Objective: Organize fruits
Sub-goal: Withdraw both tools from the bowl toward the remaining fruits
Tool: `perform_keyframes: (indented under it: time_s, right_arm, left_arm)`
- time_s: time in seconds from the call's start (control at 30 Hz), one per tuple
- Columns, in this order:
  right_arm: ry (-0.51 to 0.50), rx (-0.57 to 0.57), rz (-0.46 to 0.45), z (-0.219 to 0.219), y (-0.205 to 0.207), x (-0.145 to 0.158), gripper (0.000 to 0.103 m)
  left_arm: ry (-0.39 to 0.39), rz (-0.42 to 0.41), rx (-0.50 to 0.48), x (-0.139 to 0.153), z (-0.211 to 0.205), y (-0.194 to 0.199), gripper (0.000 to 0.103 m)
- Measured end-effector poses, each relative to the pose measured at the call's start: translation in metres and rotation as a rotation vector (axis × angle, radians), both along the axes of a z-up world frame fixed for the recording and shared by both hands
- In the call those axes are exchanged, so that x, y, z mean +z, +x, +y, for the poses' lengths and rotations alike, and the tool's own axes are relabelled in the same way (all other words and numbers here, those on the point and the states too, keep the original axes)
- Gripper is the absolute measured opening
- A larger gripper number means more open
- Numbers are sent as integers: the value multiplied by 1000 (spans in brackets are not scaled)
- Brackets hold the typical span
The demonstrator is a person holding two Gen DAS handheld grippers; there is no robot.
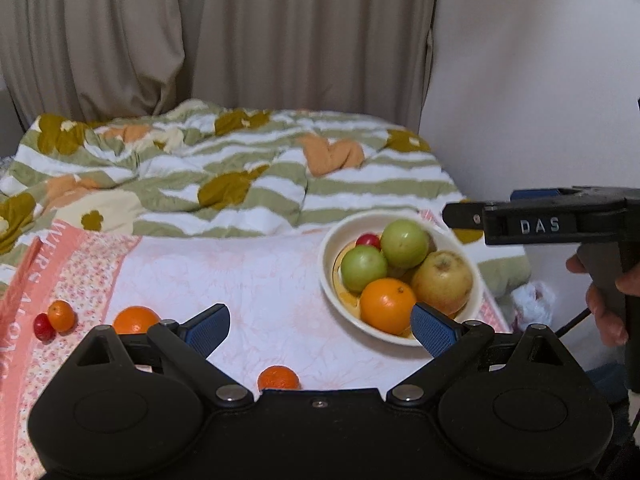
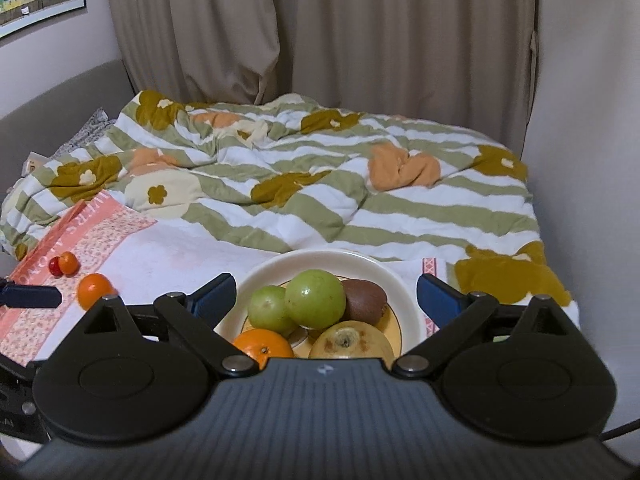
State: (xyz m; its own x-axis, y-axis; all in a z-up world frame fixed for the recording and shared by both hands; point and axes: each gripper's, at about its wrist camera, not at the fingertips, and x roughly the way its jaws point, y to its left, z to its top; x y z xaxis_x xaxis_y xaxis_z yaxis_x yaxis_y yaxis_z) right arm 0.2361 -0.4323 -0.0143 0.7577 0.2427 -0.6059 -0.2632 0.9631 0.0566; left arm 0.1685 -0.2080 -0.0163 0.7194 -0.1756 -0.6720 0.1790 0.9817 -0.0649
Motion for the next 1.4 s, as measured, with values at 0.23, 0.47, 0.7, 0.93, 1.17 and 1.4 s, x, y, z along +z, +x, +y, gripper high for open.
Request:
perform_keyframes:
  time_s: [0.23,0.47,0.7,0.93,1.17,1.4]
  right_arm:
    - [-15,12,-19,3,-40,29,103]
    - [11,39,-47,20,-75,50,103]
    - [58,35,-52,55,-96,69,103]
    - [34,-17,-45,117,-103,63,103]
    - [44,-101,3,180,-104,46,103]
    - [39,-181,28,234,-91,22,103]
  left_arm:
    - [-1,-73,62,25,7,-43,99]
    - [41,-123,135,45,35,-76,102]
    - [96,-153,222,57,92,-92,103]
    - [96,-158,218,59,165,-86,103]
    - [103,-143,126,48,232,-66,103]
    - [116,-107,21,24,285,-34,103]
